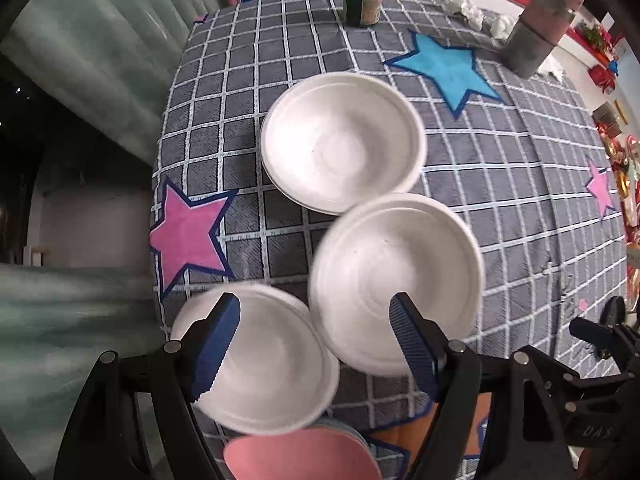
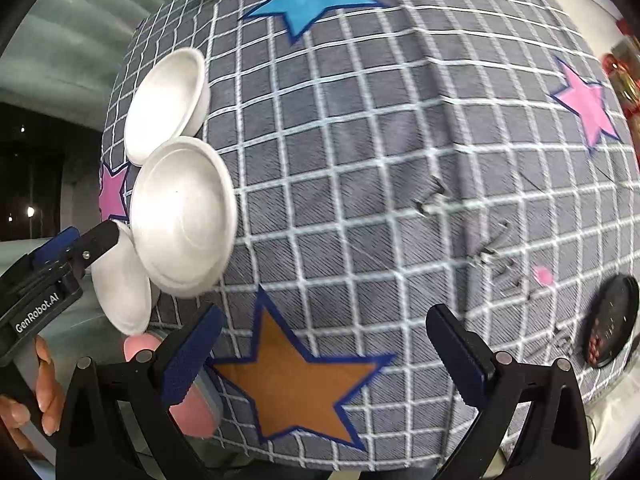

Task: Organize plates and bowls
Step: 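Close both grippers on the white bowl rim and lift it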

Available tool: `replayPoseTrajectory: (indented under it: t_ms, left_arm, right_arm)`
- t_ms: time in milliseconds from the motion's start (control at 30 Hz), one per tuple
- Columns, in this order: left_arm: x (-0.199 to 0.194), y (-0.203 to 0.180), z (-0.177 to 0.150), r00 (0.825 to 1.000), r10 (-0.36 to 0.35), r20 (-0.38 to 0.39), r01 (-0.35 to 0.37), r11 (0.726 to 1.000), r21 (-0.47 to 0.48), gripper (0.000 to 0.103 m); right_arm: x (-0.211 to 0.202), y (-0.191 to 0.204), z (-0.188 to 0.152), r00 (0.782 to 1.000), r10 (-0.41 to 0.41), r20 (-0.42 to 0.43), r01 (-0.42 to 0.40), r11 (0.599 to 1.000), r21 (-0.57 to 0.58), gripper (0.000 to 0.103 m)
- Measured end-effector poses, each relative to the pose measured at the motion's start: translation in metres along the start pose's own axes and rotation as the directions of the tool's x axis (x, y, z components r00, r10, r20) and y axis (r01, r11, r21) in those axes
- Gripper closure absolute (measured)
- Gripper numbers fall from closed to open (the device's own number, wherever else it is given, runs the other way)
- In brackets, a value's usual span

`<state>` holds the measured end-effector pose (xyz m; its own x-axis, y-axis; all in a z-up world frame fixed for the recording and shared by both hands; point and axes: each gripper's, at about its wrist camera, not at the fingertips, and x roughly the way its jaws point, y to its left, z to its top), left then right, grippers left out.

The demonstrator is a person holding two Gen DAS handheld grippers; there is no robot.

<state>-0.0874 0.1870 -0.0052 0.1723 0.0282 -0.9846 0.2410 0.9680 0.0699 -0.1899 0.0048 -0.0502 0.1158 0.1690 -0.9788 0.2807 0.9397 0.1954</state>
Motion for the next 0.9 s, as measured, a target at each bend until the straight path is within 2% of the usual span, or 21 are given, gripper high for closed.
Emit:
replayPoseTrajectory:
  t_ms: [267, 367, 433, 500, 533, 567, 600, 633, 700, 767, 900]
  left_arm:
    - [0.037, -0.004, 0.018, 0.998, 0.010, -0.056, -0.006, 0.998, 0.070, 0.025]
    - [0.049, -0.001, 0.023, 0.995, 0.002, -0.097, 0.004, 0.998, 0.067, 0.026]
    - [0.056, 0.001, 0.024, 0.992, -0.018, -0.123, 0.026, 0.998, 0.061, 0.032]
    - [0.059, -0.002, 0.025, 0.990, -0.020, -0.138, 0.032, 0.996, 0.079, 0.046]
    - [0.060, -0.004, 0.025, 0.989, -0.022, -0.144, 0.036, 0.995, 0.091, 0.049]
    - [0.061, -0.007, 0.025, 0.989, -0.028, -0.148, 0.043, 0.994, 0.102, 0.054]
    - [0.062, -0.010, 0.024, 0.988, -0.033, -0.150, 0.050, 0.993, 0.111, 0.059]
    - [0.062, -0.014, 0.024, 0.988, -0.037, -0.153, 0.056, 0.991, 0.120, 0.061]
    - [0.061, -0.024, 0.023, 0.987, -0.038, -0.155, 0.060, 0.988, 0.143, 0.062]
    - [0.062, -0.034, 0.021, 0.987, -0.032, -0.160, 0.060, 0.983, 0.173, 0.063]
    - [0.061, -0.051, 0.013, 0.985, -0.034, -0.168, 0.066, 0.979, 0.193, 0.065]
  right_arm:
    - [0.032, 0.025, 0.033, 0.999, -0.030, -0.031, 0.030, 0.999, -0.028, 0.000]
    - [0.042, 0.028, 0.040, 0.998, -0.051, -0.038, 0.050, 0.998, -0.026, 0.000]
    - [0.047, 0.028, 0.043, 0.997, -0.056, -0.044, 0.055, 0.998, -0.020, 0.000]
    - [0.051, 0.028, 0.045, 0.997, -0.062, -0.042, 0.061, 0.998, -0.018, 0.000]
    - [0.052, 0.029, 0.046, 0.997, -0.063, -0.039, 0.062, 0.998, -0.022, 0.001]
    - [0.052, 0.032, 0.047, 0.998, -0.063, -0.032, 0.062, 0.998, -0.030, 0.012]
    - [0.054, 0.037, 0.048, 0.998, -0.059, -0.029, 0.058, 0.998, -0.036, 0.029]
    - [0.057, 0.039, 0.048, 0.998, -0.052, -0.039, 0.050, 0.998, -0.041, 0.036]
    - [0.069, 0.056, 0.052, 0.998, -0.027, -0.064, 0.025, 0.999, -0.033, 0.060]
    - [0.081, 0.062, 0.049, 0.994, 0.044, -0.101, -0.044, 0.999, -0.006, 0.072]
    - [0.086, 0.062, 0.041, 0.992, 0.057, -0.111, -0.058, 0.998, -0.005, 0.077]
